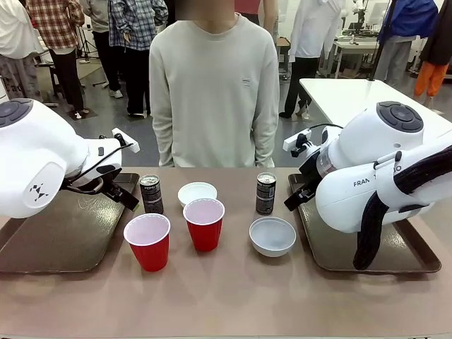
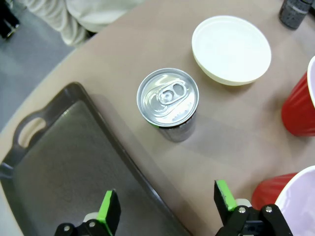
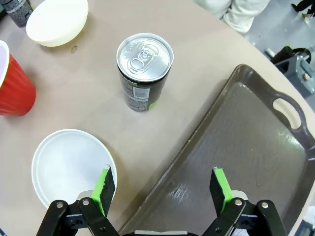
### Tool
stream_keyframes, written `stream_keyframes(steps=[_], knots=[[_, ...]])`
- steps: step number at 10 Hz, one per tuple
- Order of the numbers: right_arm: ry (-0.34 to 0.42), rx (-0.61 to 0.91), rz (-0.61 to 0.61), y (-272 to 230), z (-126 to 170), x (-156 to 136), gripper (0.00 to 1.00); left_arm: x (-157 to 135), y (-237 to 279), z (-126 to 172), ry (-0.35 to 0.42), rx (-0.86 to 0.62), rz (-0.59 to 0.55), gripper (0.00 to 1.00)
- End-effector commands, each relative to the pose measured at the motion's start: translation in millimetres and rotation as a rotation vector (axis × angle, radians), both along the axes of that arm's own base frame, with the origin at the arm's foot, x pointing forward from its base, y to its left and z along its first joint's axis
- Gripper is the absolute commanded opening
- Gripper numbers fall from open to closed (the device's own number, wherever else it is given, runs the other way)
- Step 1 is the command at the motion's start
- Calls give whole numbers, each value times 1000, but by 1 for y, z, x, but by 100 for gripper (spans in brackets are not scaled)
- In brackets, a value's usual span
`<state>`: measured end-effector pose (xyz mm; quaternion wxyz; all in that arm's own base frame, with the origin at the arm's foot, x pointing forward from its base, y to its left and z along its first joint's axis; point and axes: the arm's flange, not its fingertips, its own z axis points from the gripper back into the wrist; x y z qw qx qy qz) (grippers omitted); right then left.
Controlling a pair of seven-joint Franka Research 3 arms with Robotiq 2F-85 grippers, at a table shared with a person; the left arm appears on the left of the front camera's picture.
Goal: Prepare tableware on both trays.
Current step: Pick up a Picnic Bowl from the table and place it on a Handle tray.
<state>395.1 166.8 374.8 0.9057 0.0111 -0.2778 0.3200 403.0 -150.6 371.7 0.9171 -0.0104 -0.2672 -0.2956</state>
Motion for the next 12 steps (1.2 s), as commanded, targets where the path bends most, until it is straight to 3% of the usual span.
stream_keyframes(steps=[1,4,5,6,8,10,11,12], knots=[[0,0,0,0,0,0,100,0,0,0,0,0,0,100],[0,0,0,0,0,0,100,0,0,0,0,0,0,100],[-66,-33,55,-4,23,-27,100,-26,12,25,-34,-7,-26,100],[-76,-34,32,-10,52,-59,100,-51,30,52,-18,-9,-19,100],[2,-54,-14,-31,89,-124,100,-93,67,81,59,-21,-6,100],[175,-95,-65,-56,71,-161,100,-124,84,72,254,2,-50,100],[276,-95,-65,-66,52,-170,100,-135,86,68,309,-21,-77,100],[292,-188,-49,-64,40,-169,100,-147,82,77,266,-60,-72,100]])
